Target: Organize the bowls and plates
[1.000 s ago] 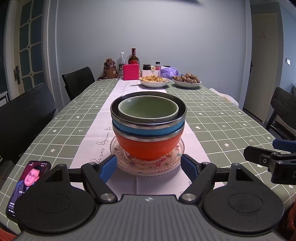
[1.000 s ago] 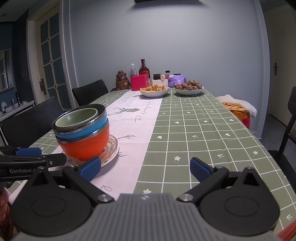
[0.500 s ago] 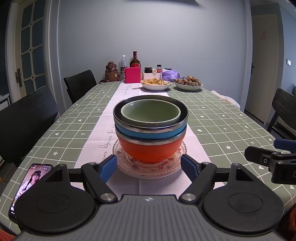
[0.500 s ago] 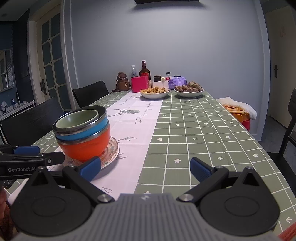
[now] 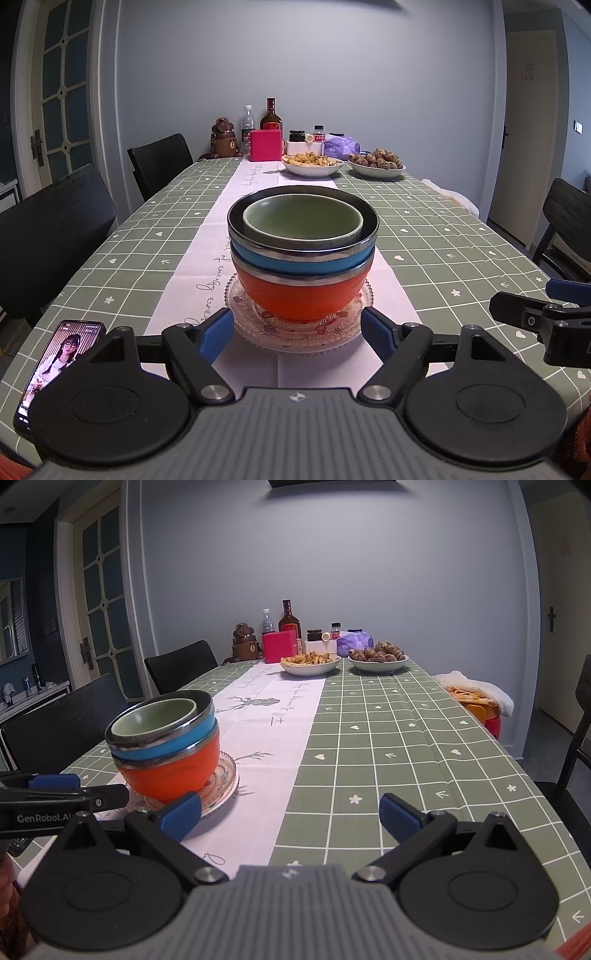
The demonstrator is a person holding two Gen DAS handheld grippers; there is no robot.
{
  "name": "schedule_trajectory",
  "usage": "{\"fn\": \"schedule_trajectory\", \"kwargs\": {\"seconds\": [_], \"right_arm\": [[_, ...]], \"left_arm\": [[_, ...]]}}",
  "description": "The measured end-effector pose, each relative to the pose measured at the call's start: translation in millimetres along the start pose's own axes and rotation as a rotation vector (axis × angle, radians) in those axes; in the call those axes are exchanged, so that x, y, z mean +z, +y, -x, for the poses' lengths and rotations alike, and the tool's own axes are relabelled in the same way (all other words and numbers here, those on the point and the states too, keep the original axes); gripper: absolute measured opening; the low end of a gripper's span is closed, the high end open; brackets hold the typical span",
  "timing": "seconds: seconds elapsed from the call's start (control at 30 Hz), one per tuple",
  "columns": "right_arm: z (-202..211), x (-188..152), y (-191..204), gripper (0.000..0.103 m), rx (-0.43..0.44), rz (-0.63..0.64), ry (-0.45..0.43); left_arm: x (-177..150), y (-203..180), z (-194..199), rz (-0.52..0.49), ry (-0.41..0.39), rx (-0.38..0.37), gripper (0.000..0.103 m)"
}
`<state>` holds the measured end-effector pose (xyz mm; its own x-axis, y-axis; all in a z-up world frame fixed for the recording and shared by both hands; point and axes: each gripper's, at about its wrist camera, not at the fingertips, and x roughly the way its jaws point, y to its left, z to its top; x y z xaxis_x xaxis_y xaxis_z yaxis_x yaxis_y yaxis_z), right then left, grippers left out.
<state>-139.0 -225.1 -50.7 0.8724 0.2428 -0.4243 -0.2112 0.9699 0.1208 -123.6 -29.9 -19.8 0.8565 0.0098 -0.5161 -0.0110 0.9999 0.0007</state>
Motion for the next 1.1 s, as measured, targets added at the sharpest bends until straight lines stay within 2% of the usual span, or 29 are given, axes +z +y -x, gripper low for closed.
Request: {"fn": "schedule_trajectory", "kwargs": {"seconds": [0.87, 1.1], "right_arm": [[-2.9, 1.3, -4.4, 0.100, 0.007, -0.030, 0.010], [-2.8, 1.3, -4.6, 0.100, 0.007, -0.029, 0.010]], "left_arm": [[0.1, 0.6, 3.3, 0.001, -0.010, 0.012, 0.092], [0.9, 0.0, 6.9, -0.012, -0.042, 0.023, 0.092]]}}
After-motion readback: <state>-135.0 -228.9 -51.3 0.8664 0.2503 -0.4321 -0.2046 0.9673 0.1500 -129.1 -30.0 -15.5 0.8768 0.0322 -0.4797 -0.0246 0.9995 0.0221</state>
